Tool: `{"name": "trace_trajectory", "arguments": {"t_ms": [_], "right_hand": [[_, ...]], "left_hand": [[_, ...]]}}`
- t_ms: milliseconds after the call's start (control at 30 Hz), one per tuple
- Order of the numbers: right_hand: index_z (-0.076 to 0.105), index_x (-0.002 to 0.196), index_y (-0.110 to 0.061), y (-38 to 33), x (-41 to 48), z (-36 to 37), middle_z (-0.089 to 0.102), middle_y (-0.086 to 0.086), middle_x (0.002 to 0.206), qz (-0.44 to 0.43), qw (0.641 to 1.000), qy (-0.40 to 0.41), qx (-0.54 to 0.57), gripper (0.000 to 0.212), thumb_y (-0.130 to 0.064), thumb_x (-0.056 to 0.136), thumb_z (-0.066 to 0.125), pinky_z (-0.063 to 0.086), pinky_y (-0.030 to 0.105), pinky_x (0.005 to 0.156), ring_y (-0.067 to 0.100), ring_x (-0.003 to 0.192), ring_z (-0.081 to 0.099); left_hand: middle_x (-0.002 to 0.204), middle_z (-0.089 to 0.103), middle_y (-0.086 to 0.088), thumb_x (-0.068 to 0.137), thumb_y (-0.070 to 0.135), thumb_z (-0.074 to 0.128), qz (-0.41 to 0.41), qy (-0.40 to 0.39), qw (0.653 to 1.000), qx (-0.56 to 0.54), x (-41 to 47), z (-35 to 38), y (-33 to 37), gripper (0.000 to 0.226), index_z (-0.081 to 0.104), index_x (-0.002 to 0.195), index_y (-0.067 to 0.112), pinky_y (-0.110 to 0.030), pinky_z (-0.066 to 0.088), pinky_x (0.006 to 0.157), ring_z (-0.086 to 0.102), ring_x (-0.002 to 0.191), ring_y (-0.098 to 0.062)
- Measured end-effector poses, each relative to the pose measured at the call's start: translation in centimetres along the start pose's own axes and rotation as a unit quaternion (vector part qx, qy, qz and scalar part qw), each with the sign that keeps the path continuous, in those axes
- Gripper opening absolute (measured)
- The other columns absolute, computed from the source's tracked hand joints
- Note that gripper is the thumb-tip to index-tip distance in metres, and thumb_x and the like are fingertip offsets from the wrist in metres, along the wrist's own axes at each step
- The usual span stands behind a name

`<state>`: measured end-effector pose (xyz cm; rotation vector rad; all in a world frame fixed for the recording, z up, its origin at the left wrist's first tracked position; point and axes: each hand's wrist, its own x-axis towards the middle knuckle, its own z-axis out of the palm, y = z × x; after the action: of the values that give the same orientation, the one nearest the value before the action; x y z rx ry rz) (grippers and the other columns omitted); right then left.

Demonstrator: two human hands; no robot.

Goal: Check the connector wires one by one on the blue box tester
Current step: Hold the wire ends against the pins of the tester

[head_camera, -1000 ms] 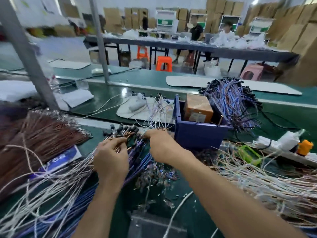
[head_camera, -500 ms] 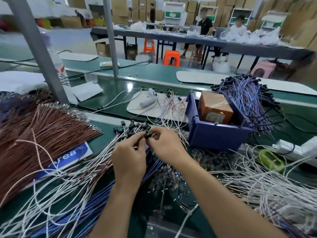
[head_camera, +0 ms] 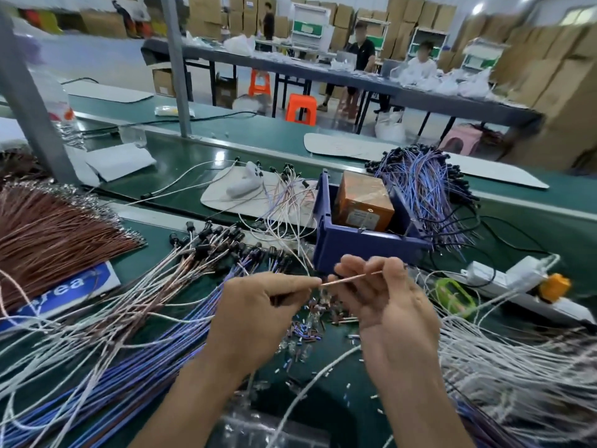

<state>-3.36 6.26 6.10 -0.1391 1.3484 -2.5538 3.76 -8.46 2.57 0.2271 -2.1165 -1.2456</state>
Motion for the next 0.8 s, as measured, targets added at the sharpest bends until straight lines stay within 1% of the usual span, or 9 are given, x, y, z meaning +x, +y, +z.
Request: {"name": "trace_trajectory", "arguments": {"t_ms": [67, 133, 200, 300, 500, 567, 633, 700, 800], "right_hand": [[0.067, 0.071, -0.012, -1.9, 0.5, -1.7, 0.075, 0.017, 0.082, -0.008, 0.996, 0.048, 0.076, 0.041, -0.035, 0.101, 0.050, 0.062, 0.041, 0.068, 0.033, 0.078, 0.076], [0.064, 0.070, -0.015, -3.2, 1.0, -3.2, 0.066, 0.006, 0.071, -0.009, 0.991, 0.069, 0.110, 0.039, -0.038, 0.099, 0.051, 0.056, 0.031, 0.058, 0.020, 0.062, 0.065], [0.057, 0.074, -0.018, -3.9, 1.6, -4.5, 0.052, -0.001, 0.065, -0.008, 0.992, 0.071, 0.106, 0.038, -0.041, 0.102, 0.047, 0.043, 0.024, 0.052, 0.013, 0.051, 0.044], [0.056, 0.074, -0.018, -4.2, 2.2, -5.7, 0.044, -0.002, 0.061, -0.005, 0.996, 0.048, 0.076, 0.035, -0.042, 0.099, 0.051, 0.033, 0.024, 0.046, 0.013, 0.047, 0.029], [0.060, 0.068, -0.017, -3.6, 2.2, -6.0, 0.045, 0.001, 0.059, 0.027, 0.999, 0.011, 0.037, 0.033, -0.043, 0.089, 0.061, 0.030, 0.024, 0.044, 0.013, 0.045, 0.027], [0.060, 0.069, -0.017, -3.7, 2.3, -6.3, 0.046, 0.002, 0.060, 0.033, 0.999, 0.015, 0.033, 0.028, -0.039, 0.085, 0.066, 0.031, 0.026, 0.049, 0.014, 0.047, 0.027], [0.059, 0.069, -0.017, -3.7, 2.3, -6.4, 0.045, 0.002, 0.060, 0.032, 0.999, 0.020, 0.027, 0.025, -0.034, 0.085, 0.067, 0.031, 0.027, 0.052, 0.015, 0.048, 0.026], [0.056, 0.067, -0.016, -3.7, 2.2, -6.3, 0.042, 0.002, 0.058, 0.014, 0.999, 0.032, 0.024, 0.030, -0.029, 0.093, 0.062, 0.029, 0.027, 0.048, 0.014, 0.047, 0.025], [0.056, 0.064, -0.016, -4.0, 2.3, -6.5, 0.040, 0.001, 0.056, -0.031, 0.997, 0.066, 0.033, 0.038, -0.026, 0.101, 0.057, 0.028, 0.025, 0.044, 0.013, 0.045, 0.026]], "left_hand": [[0.076, 0.076, 0.024, 0.082, 0.008, 0.085, -0.047, -0.036, 0.998, -0.017, 0.2, -0.2, -0.1, 0.041, 0.080, 0.093, 0.047, -0.007, 0.043, 0.056, 0.064, 0.061, 0.004], [0.073, 0.078, 0.013, 0.080, 0.013, 0.086, -0.084, -0.050, 0.995, -0.025, 0.6, -0.9, -0.4, 0.040, 0.080, 0.090, 0.051, -0.024, 0.047, 0.049, 0.063, 0.056, -0.010], [0.070, 0.077, 0.006, 0.078, 0.015, 0.088, -0.108, -0.062, 0.992, -0.035, 1.1, -2.0, -0.7, 0.032, 0.082, 0.086, 0.046, -0.020, 0.043, 0.046, 0.060, 0.052, -0.009], [0.074, 0.079, 0.004, 0.075, 0.011, 0.089, -0.149, -0.065, 0.986, -0.043, 1.6, -3.8, -1.3, 0.026, 0.084, 0.081, 0.036, -0.011, 0.050, 0.058, 0.071, 0.064, -0.006], [0.068, 0.077, 0.005, 0.067, 0.013, 0.093, -0.188, 0.003, 0.982, 0.030, 1.8, -6.4, -1.8, 0.027, 0.083, 0.075, 0.037, -0.010, 0.050, 0.054, 0.070, 0.056, -0.004], [0.071, 0.078, 0.002, 0.063, 0.012, 0.094, -0.204, 0.042, 0.978, 0.007, 1.9, -7.5, -1.8, 0.029, 0.083, 0.078, 0.035, -0.018, 0.056, 0.061, 0.073, 0.060, -0.007], [0.072, 0.078, -0.002, 0.058, 0.012, 0.092, -0.217, 0.061, 0.973, -0.047, 1.9, -8.3, -1.7, 0.032, 0.084, 0.082, 0.032, -0.019, 0.057, 0.059, 0.074, 0.062, -0.010], [0.073, 0.078, -0.003, 0.060, 0.013, 0.091, -0.226, 0.008, 0.973, -0.039, 1.7, -9.0, -1.6, 0.035, 0.084, 0.087, 0.034, -0.021, 0.056, 0.058, 0.071, 0.060, -0.009], [0.081, 0.079, -0.004, 0.066, 0.004, 0.090, -0.245, -0.122, 0.961, 0.030, 1.5, -9.8, -2.0, 0.036, 0.085, 0.088, 0.033, -0.037, 0.060, 0.080, 0.075, 0.077, -0.022]]}}
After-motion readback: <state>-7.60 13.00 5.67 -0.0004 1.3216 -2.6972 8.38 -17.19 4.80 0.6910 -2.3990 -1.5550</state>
